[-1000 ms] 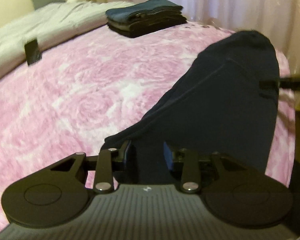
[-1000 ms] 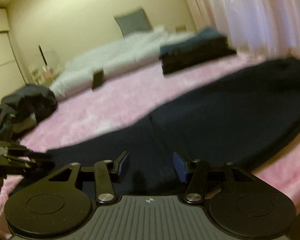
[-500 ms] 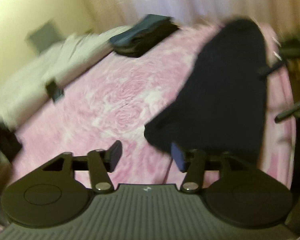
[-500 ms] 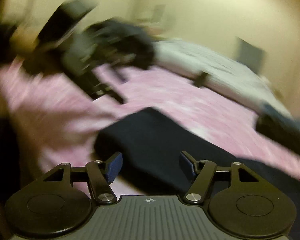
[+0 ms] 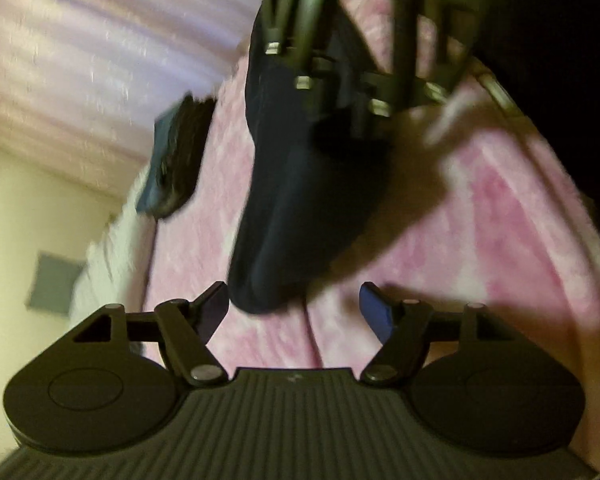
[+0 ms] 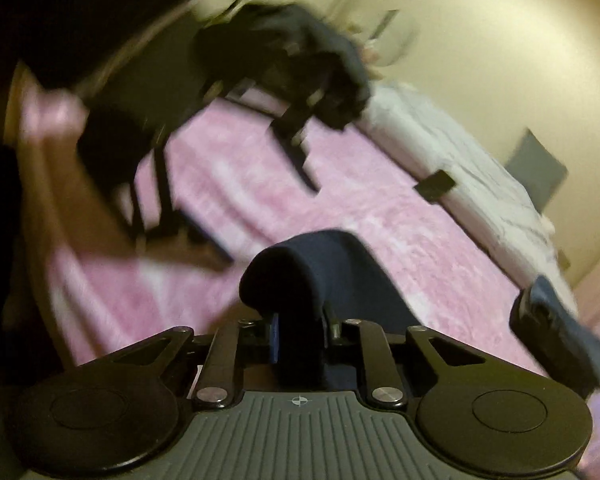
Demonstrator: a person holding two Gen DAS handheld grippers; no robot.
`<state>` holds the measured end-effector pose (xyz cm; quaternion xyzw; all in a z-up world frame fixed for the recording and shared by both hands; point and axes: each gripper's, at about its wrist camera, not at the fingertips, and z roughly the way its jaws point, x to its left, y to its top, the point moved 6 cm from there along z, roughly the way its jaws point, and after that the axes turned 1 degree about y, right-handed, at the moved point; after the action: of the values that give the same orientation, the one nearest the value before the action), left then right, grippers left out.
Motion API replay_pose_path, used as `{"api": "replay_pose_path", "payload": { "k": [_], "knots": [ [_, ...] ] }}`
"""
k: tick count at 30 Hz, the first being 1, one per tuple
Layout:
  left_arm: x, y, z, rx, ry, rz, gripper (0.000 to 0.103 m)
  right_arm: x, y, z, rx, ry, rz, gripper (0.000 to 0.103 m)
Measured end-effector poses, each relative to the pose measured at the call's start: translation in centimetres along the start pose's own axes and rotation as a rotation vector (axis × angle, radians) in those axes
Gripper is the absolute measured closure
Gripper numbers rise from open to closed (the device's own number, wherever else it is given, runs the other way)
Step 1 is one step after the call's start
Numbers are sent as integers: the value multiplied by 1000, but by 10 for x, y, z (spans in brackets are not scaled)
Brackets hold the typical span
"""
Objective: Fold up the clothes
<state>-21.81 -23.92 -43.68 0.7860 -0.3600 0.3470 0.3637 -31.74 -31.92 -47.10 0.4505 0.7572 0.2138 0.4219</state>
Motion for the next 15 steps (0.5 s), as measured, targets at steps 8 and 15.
{"api": "replay_pose_path", "payload": {
  "k": [8, 15],
  "knots": [
    [-2, 18, 40, -42, -14, 95, 68, -16, 1, -10, -41, 7, 49, 84],
    [5, 17, 37, -28, -63, -13, 82, -17, -36, -1, 79, -146, -144, 27]
  ]
}}
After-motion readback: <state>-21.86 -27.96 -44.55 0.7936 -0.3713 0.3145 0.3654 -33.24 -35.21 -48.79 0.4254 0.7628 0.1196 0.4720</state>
